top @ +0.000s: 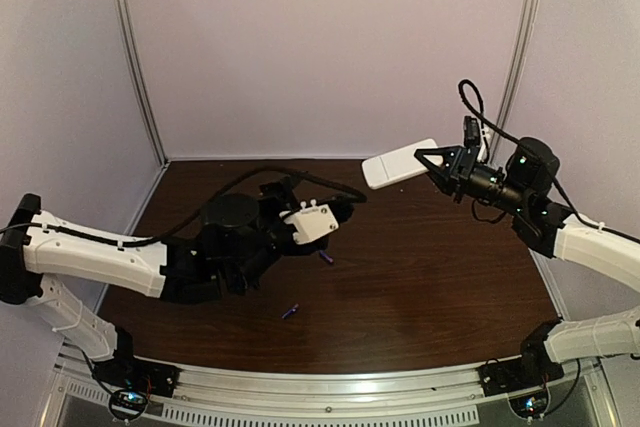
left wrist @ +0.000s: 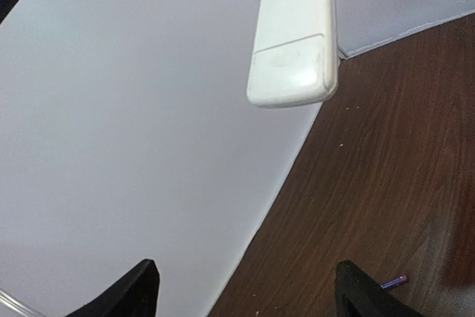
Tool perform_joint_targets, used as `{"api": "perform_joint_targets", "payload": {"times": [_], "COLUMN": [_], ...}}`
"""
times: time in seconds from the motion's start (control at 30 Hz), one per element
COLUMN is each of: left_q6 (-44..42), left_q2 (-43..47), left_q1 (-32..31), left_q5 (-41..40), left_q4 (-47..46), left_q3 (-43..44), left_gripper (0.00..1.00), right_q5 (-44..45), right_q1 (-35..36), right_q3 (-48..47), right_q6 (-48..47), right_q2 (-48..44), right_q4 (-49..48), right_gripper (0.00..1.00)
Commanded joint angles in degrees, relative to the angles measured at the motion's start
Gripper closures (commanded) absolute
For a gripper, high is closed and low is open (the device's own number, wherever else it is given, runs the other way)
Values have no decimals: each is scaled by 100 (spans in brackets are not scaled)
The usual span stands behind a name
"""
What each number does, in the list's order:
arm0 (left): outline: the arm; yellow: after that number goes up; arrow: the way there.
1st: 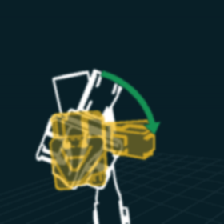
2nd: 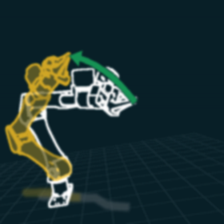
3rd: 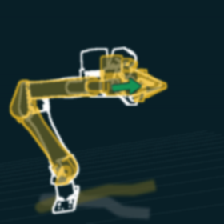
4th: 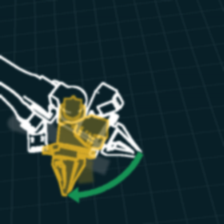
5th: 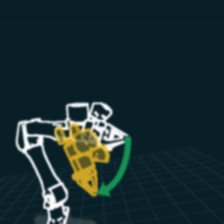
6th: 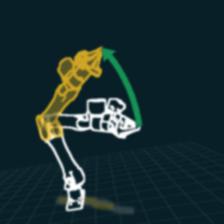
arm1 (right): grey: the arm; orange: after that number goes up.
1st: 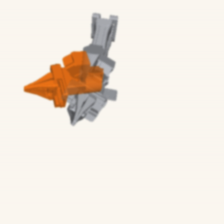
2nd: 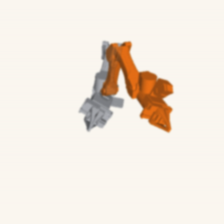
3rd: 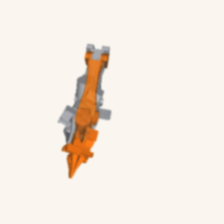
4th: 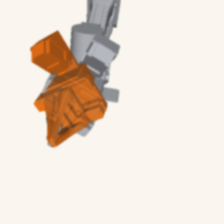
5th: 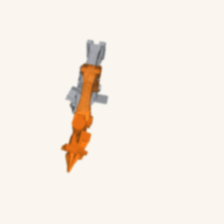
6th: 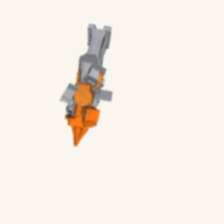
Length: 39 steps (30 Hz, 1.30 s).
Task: Load the batteries into the remote control
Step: Remove the battery cover from the remote control.
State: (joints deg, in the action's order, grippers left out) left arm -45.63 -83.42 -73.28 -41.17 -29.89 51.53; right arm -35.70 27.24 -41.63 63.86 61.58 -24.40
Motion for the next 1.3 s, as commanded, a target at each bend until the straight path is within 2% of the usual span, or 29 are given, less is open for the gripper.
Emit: {"api": "perform_joint_targets", "payload": {"times": [0.0,0.07,0.13,0.23,0.43,0.6,0.73,0.97,1.27], "left_q6": [2728,3578,4530,5561,6896,8174,8865,9264,9440], "left_q2": [362,602,873,1071,462,-237,-650,-947,-1271], "left_q1": [474,923,1393,1822,1896,1951,1957,1943,1937], "left_q5": [1921,3086,4352,5601,6703,7324,7391,7283,7174], "left_q4": [2031,2205,1946,1407,894,-78,-693,-1046,-1072], "left_q3": [307,337,175,-96,195,271,263,282,538], "left_gripper": [18,19,20,20,25,31,36,38,49], "right_q5": [-537,-707,-840,-900,-1120,-1171,-1135,-948,-797], "right_q1": [-61,-65,-63,-70,-65,-53,-3,108,322], "right_q3": [-61,-60,-21,-25,154,243,360,691,850], "right_q6": [-977,-1231,-1446,-1742,-1718,-1657,-1609,-1545,-1489], "right_q2": [-199,-249,-332,-392,-284,-201,-195,-221,-155], "right_q4": [225,230,197,322,-263,-454,-476,-556,-669], "right_gripper": [100,100,100,100,100,100,100,100,100]}}
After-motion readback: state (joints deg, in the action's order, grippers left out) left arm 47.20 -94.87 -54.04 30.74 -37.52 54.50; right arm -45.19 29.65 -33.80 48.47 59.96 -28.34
